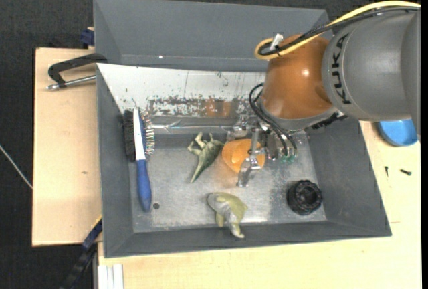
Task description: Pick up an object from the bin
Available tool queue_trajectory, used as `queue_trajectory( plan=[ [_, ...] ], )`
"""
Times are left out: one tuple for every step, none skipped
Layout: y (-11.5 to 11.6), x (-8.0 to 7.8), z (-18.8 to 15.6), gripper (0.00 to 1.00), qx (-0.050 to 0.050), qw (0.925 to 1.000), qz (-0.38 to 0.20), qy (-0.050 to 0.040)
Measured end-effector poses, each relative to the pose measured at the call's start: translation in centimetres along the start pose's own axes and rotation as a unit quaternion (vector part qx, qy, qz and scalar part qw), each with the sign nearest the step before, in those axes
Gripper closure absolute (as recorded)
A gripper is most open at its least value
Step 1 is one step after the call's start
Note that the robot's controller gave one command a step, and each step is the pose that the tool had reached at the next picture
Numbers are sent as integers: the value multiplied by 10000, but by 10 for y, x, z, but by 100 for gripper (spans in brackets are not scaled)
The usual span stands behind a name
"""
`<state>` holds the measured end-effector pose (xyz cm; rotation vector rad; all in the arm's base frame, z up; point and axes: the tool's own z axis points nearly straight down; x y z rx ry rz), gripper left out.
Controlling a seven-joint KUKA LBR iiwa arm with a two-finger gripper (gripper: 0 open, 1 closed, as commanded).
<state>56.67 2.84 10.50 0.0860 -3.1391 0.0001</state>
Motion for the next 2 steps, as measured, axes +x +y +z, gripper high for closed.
queue_trajectory(
  plan=[
    [4, 0, -2, 100, -7, 10000, -20, -14],
    [6, -4, -117, 100, -9, 9993, 357, -81]
  ],
)
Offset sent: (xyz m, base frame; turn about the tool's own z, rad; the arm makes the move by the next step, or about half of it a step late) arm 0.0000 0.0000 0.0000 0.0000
